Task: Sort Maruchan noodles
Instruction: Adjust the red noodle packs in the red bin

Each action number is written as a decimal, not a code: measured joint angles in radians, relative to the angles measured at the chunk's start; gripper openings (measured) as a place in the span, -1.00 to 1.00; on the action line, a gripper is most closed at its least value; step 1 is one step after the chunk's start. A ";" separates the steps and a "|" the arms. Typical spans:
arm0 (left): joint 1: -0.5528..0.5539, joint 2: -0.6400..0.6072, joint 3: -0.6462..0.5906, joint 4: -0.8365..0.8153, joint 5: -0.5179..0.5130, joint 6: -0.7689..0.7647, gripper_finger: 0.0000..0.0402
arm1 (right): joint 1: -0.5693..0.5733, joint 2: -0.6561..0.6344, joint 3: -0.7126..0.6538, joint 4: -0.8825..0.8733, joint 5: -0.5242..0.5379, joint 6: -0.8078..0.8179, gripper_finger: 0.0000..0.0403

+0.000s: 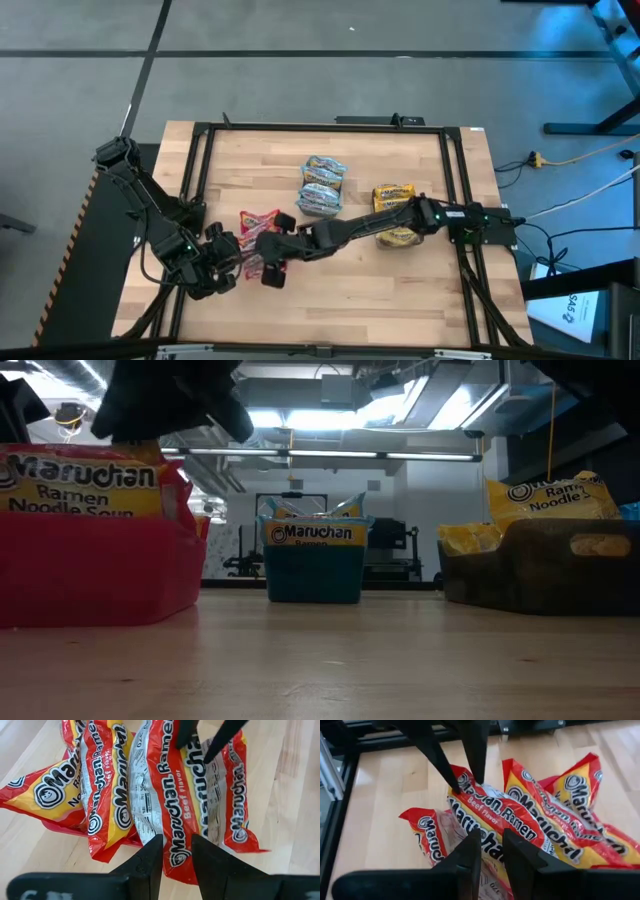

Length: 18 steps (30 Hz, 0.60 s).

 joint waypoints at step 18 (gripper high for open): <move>0.000 0.000 0.000 0.000 0.002 0.007 -0.52 | -0.028 0.000 0.000 -0.085 -0.069 0.057 -0.61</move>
